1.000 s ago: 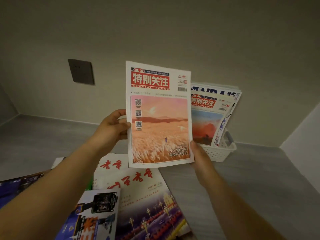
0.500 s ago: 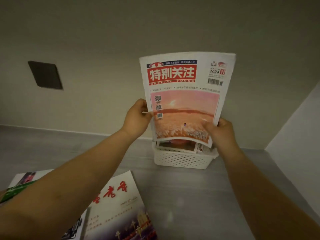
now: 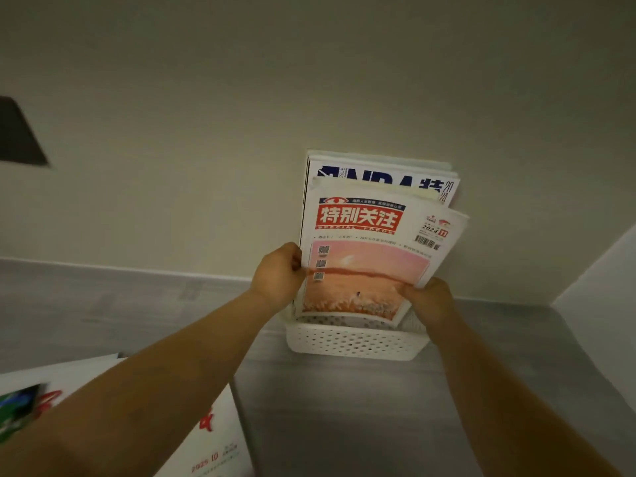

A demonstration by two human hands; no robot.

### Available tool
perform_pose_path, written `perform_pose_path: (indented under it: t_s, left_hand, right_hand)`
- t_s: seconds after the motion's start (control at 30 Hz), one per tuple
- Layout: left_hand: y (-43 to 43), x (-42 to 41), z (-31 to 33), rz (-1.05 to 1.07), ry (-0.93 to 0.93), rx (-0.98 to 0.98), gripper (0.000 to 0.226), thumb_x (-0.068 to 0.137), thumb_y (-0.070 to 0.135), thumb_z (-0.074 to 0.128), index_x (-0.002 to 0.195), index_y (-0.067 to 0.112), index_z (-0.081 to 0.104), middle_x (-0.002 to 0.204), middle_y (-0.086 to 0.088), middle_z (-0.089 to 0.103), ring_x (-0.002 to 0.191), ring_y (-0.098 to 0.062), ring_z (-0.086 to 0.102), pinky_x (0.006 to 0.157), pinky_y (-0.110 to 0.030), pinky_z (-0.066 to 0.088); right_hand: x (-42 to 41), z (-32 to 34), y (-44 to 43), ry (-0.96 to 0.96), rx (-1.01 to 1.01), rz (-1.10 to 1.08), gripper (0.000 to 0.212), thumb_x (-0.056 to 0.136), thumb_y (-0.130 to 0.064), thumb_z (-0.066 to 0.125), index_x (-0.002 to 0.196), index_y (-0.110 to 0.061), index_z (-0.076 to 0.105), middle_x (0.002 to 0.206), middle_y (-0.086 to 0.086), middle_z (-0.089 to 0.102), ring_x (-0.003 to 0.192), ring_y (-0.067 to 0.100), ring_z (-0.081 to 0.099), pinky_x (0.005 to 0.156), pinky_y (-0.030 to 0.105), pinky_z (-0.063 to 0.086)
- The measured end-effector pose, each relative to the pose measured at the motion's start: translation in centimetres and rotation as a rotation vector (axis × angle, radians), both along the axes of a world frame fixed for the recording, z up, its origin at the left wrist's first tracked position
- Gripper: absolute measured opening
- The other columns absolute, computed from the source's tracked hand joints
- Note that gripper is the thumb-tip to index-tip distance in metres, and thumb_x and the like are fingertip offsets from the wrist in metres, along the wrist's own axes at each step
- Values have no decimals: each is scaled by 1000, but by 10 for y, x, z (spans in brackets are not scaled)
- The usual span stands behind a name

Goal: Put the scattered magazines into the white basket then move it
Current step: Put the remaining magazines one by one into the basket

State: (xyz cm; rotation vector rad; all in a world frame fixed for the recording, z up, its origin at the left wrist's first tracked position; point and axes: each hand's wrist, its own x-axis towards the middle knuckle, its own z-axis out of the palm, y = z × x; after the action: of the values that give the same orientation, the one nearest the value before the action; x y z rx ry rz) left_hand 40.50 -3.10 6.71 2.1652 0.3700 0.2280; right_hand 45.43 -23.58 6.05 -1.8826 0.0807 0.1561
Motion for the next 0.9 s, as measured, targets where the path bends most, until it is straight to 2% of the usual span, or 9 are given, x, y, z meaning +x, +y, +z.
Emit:
perform_pose_path:
  t_s: [0.07,0.2,0.33,0.5,0.63,0.7,0.77,0.83,0.9]
  left_hand:
    - [2,5,-11,32,24,5,26,84,10,52,63,21,42,78,-4,57,75,-25,55,67,-28,43]
    - [4,16,-18,91,17,16,5,84,12,53,79,12,51,79,-2,55,73,-20,51,59,-23,38]
    - [7,27,-18,124,6,31,8,82,14,55,78,13,49,67,4,49,63,-17,48,47,-16,31]
    - [9,30,-16,157,8,51,13,81,14,60,91,5,59,84,-6,59,74,-18,50,66,-26,40]
    - [9,34,-14,162,-24,10,29,77,14,66,101,6,52,100,-12,66,81,-21,57,70,-27,42]
    - [8,36,-15,164,-38,-28,47,76,15,67,117,9,44,115,-13,60,95,-25,58,76,-31,45]
    - [6,38,-17,134,-49,-35,58,77,17,66,127,12,37,129,-13,52,109,-28,54,86,-37,46]
    - [3,40,-20,62,-63,-24,45,81,17,60,122,12,41,126,-12,55,105,-25,56,82,-32,45]
    - [1,43,-24,15,-47,-8,35,86,17,53,120,13,43,124,-10,58,103,-25,57,77,-28,40]
  right_hand:
    - [7,-8,5,-7,5,-18,36,79,-2,61,115,-4,56,102,14,62,83,22,55,73,31,44]
    - [18,-10,16,-106,-10,-48,34,80,2,57,114,-3,57,108,19,63,82,22,54,61,22,43]
    - [28,-7,19,-203,-85,-85,37,83,-1,54,119,-4,54,118,18,61,95,27,58,79,27,43]
    - [35,-6,19,-236,-133,-92,34,83,-3,55,117,-4,55,118,18,62,102,33,59,81,29,43]
    - [35,-9,19,-277,-113,-142,36,81,-2,58,117,-2,52,119,18,59,105,31,58,81,28,42]
    - [36,-11,20,-322,-110,-244,45,78,-3,62,119,-5,44,125,18,50,111,29,54,84,30,43]
    - [38,-11,20,-328,-101,-333,63,76,-3,65,130,-9,33,135,16,36,121,28,44,95,38,42]
    - [40,-12,20,-277,-46,-297,70,78,-2,62,136,-12,24,141,15,32,127,30,39,100,47,40]
    - [39,-14,21,-243,27,-185,65,82,1,55,136,-14,23,140,13,38,125,30,43,98,47,41]
